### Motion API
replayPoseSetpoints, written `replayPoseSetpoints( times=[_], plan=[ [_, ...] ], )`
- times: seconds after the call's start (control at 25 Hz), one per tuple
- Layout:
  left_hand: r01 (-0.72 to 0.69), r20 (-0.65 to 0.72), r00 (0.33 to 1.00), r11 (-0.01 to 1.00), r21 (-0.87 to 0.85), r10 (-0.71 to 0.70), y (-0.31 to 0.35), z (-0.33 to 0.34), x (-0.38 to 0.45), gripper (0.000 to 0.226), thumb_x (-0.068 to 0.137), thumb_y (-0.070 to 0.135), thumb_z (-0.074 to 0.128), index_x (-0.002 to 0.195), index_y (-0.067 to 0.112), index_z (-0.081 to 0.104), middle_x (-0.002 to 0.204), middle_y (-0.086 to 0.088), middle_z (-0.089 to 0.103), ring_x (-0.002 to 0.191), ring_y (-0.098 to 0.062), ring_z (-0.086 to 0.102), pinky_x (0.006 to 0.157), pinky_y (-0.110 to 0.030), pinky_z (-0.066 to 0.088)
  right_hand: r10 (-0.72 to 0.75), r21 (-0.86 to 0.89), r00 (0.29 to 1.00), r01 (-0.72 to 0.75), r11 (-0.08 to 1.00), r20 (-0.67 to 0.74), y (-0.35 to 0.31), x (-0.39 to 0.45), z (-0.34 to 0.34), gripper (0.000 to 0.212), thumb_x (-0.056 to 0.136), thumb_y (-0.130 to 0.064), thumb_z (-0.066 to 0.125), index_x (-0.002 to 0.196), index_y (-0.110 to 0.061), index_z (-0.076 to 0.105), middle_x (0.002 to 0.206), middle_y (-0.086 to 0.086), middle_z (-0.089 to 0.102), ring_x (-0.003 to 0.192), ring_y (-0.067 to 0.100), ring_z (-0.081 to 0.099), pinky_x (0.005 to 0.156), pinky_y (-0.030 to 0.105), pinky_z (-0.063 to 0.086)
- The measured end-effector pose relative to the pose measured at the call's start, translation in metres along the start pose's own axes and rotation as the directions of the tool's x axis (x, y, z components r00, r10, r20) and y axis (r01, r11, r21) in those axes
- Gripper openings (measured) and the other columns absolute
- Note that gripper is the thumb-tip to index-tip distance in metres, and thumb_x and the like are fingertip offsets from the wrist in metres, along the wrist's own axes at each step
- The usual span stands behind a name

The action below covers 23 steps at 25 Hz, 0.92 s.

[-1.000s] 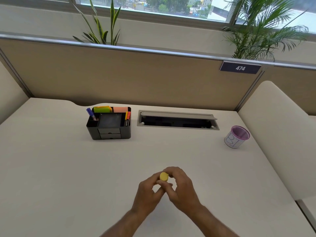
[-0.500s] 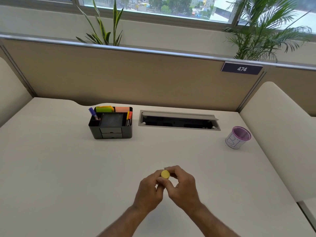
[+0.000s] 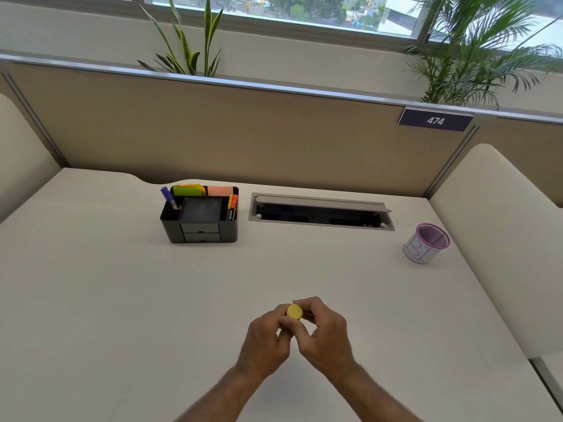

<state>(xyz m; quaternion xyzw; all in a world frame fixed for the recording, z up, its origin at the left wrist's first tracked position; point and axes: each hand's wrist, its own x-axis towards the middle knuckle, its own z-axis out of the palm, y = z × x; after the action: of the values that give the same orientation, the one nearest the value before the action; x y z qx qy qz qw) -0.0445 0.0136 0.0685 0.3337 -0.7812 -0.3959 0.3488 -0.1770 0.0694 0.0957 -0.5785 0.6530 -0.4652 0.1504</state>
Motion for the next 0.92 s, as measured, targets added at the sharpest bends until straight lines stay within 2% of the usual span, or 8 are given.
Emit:
replayPoseSetpoints(
  times=[0.12, 0.28, 0.4, 0.52, 0.64, 0.72, 0.8, 0.92],
  plan=[
    [0.020, 0.011, 1.000, 1.000, -0.011, -0.020, -0.001, -0.001, -0.002, 0.021, 0.088, 0.016, 0.058, 0.104, 0.028, 0.062, 0.092, 0.007, 0.074, 0.081, -0.012, 0.069, 0.069, -0.031, 0.060, 0.047, 0.045, 0.999, -0.047, 0.998, -0.003, -0.002, 0.000, 0.000, 0.015, 0.085, -0.018, 0.071, 0.097, -0.012, 0.063, 0.086, -0.008, 0.074, 0.082, 0.005, 0.073, 0.072, 0.035, 0.063],
    [0.028, -0.030, 0.999, 0.998, -0.059, -0.030, -0.001, -0.002, 0.000, 0.019, 0.088, 0.011, 0.058, 0.096, 0.028, 0.063, 0.093, 0.008, 0.074, 0.081, -0.013, 0.070, 0.070, -0.032, 0.060, 0.064, 0.081, 0.998, -0.062, 0.995, -0.024, -0.010, 0.004, 0.001, 0.021, 0.083, -0.017, 0.078, 0.097, -0.012, 0.063, 0.087, -0.005, 0.075, 0.085, 0.008, 0.074, 0.074, 0.034, 0.063],
    [0.021, -0.037, 0.999, 0.997, -0.080, -0.024, 0.002, -0.004, 0.005, 0.015, 0.089, 0.015, 0.059, 0.098, 0.026, 0.063, 0.094, 0.012, 0.072, 0.083, -0.012, 0.069, 0.073, -0.028, 0.060, 0.087, 0.120, 0.995, -0.082, 0.989, -0.039, -0.013, 0.006, 0.001, 0.024, 0.083, -0.015, 0.080, 0.101, -0.014, 0.064, 0.096, -0.006, 0.076, 0.092, 0.008, 0.073, 0.078, 0.032, 0.063],
    [0.024, -0.030, 0.999, 0.996, -0.085, -0.027, 0.000, -0.004, 0.007, 0.017, 0.089, 0.014, 0.061, 0.103, 0.024, 0.063, 0.095, 0.024, 0.069, 0.086, -0.008, 0.068, 0.078, -0.024, 0.058, 0.133, 0.167, 0.982, -0.110, 0.980, -0.132, -0.017, 0.010, -0.006, 0.029, 0.078, -0.010, 0.084, 0.101, -0.013, 0.067, 0.103, -0.006, 0.076, 0.097, 0.008, 0.073, 0.078, 0.024, 0.061],
    [0.049, -0.046, 0.998, 0.998, -0.050, -0.051, -0.006, -0.004, 0.008, 0.022, 0.089, 0.011, 0.069, 0.109, 0.021, 0.065, 0.101, 0.010, 0.073, 0.093, -0.010, 0.068, 0.082, -0.021, 0.056, 0.198, 0.217, 0.962, -0.156, 0.964, -0.190, -0.011, 0.015, -0.014, 0.032, 0.072, -0.002, 0.087, 0.099, -0.011, 0.072, 0.092, -0.003, 0.077, 0.086, 0.008, 0.074, 0.077, 0.018, 0.060],
    [0.080, -0.078, 0.993, 0.996, -0.043, -0.084, -0.010, -0.005, 0.009, 0.022, 0.088, 0.009, 0.072, 0.107, 0.019, 0.066, 0.099, 0.007, 0.074, 0.093, -0.010, 0.068, 0.081, -0.017, 0.055, 0.240, 0.134, 0.953, -0.218, 0.967, -0.184, 0.002, 0.015, -0.016, 0.033, 0.071, -0.006, 0.088, 0.099, -0.014, 0.074, 0.087, -0.004, 0.076, 0.079, 0.006, 0.073, 0.074, 0.021, 0.061],
    [0.125, -0.102, 0.986, 0.991, -0.048, -0.129, -0.013, -0.006, 0.010, 0.020, 0.088, 0.010, 0.073, 0.104, 0.019, 0.066, 0.096, 0.008, 0.073, 0.093, -0.009, 0.067, 0.077, -0.010, 0.050, 0.281, -0.047, 0.951, -0.288, 0.956, -0.129, 0.020, 0.013, -0.014, 0.034, 0.071, -0.019, 0.090, 0.102, -0.016, 0.075, 0.084, -0.005, 0.074, 0.073, 0.007, 0.070, 0.072, 0.024, 0.060],
    [0.185, -0.098, 0.977, 0.981, -0.051, -0.190, -0.018, -0.007, 0.009, 0.020, 0.088, 0.013, 0.074, 0.102, 0.024, 0.065, 0.093, 0.017, 0.072, 0.092, -0.008, 0.067, 0.073, -0.009, 0.048, 0.358, -0.339, 0.932, -0.320, 0.884, 0.053, 0.042, 0.010, -0.008, 0.038, 0.076, -0.039, 0.084, 0.107, -0.018, 0.074, 0.088, -0.003, 0.068, 0.073, 0.010, 0.062, 0.071, 0.021, 0.050]
  ],
)
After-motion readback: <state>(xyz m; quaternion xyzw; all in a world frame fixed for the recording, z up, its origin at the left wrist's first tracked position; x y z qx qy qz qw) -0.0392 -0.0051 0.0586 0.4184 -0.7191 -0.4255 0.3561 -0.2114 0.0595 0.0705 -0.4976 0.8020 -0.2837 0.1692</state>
